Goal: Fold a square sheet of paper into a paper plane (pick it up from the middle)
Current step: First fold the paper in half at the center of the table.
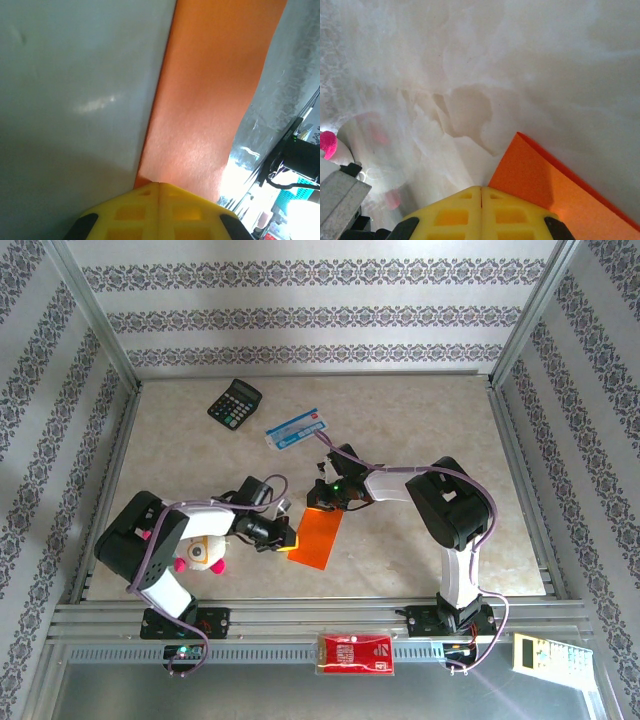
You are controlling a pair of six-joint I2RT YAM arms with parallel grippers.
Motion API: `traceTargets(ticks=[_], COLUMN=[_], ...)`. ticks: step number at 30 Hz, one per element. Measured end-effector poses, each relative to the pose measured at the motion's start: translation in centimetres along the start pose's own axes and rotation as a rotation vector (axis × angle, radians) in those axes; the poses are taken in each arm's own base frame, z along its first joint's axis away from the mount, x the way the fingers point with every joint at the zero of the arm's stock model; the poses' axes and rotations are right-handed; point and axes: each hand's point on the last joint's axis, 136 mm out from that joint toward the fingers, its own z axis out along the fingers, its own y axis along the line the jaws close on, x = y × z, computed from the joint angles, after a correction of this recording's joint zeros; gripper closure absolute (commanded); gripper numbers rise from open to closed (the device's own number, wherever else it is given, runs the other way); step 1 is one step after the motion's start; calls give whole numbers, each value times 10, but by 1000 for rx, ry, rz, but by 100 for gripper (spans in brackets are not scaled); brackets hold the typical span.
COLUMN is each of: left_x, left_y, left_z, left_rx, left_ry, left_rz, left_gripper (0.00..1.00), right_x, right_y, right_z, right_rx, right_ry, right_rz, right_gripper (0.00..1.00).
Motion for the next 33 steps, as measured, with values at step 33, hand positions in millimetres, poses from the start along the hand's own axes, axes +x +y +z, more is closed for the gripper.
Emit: traceTargets(ticks=[33], left_x=[32], left_y=[-21], left_z=[-43], left_rx=[2], left_ry=[-91], left_rz=[17], left_gripper=[84], right_x=[-9], right_y=[16], right_z=[12], right_rx=[-4], right_ry=[125], right_rz=[-256], right_gripper=[100])
